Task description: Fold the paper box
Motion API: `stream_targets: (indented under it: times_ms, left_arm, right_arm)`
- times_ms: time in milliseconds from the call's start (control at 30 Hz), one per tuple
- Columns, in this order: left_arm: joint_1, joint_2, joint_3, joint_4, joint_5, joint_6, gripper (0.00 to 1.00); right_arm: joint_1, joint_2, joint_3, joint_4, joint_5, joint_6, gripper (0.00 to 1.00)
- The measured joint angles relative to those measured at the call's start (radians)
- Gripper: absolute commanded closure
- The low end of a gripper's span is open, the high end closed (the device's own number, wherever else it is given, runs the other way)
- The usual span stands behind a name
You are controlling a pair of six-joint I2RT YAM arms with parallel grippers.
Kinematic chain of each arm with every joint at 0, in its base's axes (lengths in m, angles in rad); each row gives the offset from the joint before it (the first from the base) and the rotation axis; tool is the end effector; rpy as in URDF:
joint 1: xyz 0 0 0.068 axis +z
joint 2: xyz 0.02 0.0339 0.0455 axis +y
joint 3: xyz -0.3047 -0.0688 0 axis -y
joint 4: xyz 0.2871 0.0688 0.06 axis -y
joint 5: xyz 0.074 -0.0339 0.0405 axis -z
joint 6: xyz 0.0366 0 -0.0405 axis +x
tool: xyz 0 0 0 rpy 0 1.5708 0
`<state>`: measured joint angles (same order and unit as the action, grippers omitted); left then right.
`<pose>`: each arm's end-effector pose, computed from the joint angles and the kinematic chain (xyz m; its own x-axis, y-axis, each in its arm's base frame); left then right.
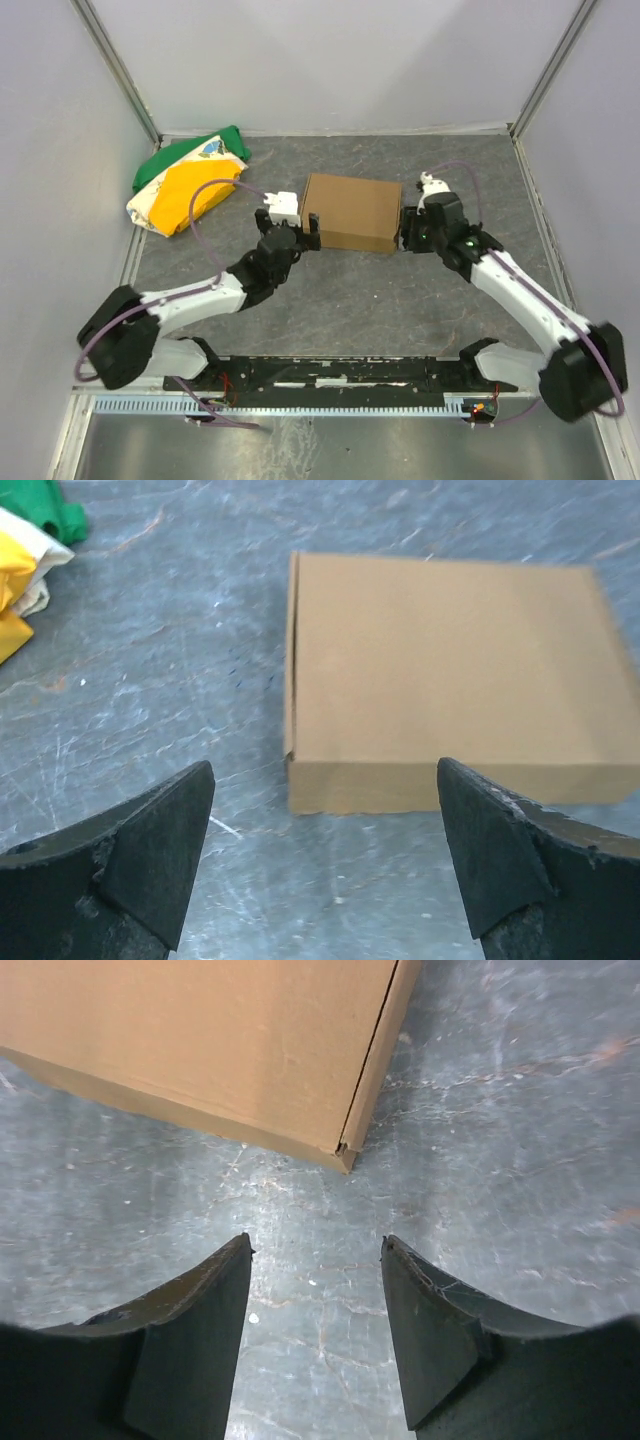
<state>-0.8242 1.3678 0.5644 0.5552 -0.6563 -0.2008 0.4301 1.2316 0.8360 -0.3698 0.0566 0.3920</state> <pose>0.2208 -0.2057 0.2217 -0.1994 -0.0172 -0.9798 0.1429 0.9886 -0.0465 0.2612 0.1175 0.2690 -0.7268 0.0862 -0.6814 -0.1099 0.9647 0.2393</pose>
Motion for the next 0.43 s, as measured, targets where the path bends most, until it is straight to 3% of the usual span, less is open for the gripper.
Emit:
stream_targets:
  times_ms: [167,267,333,433]
  left_arm:
    - [0.0,-0.227,0.158,-0.449,0.065,-0.14,0.01]
    - [0.0,-0.372,0.168,-0.646,0.074,-0.191,0.01]
    - [0.0,-0.449,0.167,-0.741,0.076,-0.219,0.01]
    - [0.0,-0.564,0.16,-0.846,0.072,-0.253,0.01]
  right_arm:
    - [0.0,-0.244,0.0,-0.1,0.066,0.015,0.34]
    - [0.0,-0.331,0.0,-0.164,0.117,0.016,0.43]
    - [0.0,-0.367,0.0,-0.2,0.151,0.022,0.45]
    - [0.0,-0.391,0.0,-0.239,0.188,0.031,0.4]
